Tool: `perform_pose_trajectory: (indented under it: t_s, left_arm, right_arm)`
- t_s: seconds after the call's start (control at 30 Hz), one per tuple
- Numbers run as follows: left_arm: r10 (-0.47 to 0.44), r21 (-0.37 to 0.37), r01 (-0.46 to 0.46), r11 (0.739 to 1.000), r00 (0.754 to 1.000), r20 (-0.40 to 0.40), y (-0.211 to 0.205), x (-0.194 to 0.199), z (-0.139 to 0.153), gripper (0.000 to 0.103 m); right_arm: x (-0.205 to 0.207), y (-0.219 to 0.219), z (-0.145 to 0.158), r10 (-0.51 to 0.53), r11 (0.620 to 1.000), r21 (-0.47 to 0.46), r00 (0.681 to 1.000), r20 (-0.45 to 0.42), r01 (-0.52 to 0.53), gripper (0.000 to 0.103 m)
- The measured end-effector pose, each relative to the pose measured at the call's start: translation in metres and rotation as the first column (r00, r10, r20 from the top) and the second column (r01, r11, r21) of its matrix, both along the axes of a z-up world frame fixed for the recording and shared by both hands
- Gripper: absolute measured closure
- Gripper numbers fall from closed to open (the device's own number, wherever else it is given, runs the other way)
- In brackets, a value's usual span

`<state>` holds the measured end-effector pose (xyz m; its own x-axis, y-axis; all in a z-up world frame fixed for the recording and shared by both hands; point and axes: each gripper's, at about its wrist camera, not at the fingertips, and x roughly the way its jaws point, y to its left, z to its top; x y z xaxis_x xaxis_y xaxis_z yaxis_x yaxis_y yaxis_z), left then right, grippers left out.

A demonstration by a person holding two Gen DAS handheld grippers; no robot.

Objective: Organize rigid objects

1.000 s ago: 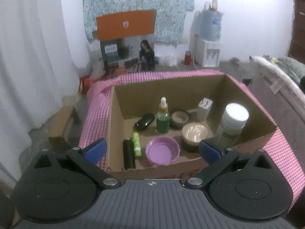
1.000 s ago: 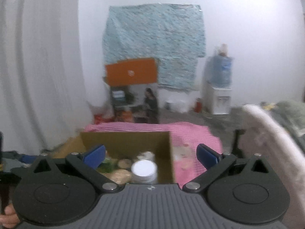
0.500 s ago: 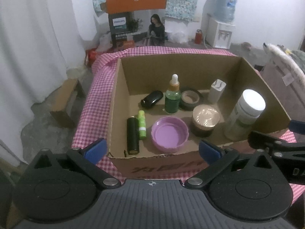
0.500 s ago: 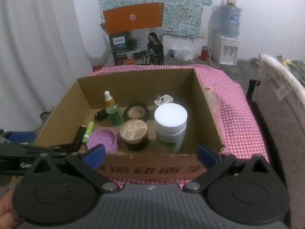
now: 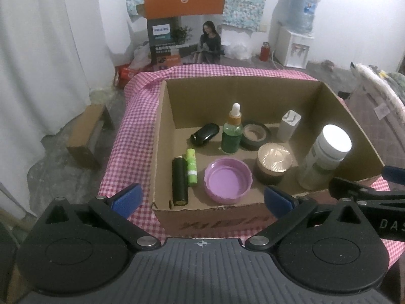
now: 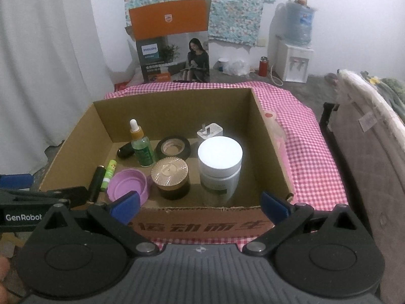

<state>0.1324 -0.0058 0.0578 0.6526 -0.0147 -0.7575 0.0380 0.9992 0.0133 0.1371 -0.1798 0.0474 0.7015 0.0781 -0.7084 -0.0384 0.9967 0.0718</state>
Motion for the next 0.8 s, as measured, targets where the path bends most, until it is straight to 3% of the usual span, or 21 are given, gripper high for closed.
perform_pose_trajectory:
  t_s: [0.8]
  left_arm:
    - [-0.005,0.001,0.005,1.0,1.0,-0.003,-0.0015,-0.0063,0.0005,0.0]
  right_arm:
    - [-0.0082,-0.0019,-0.0011,-0.009,1.0,0.015,1.0,-0.011,0.009,0.0]
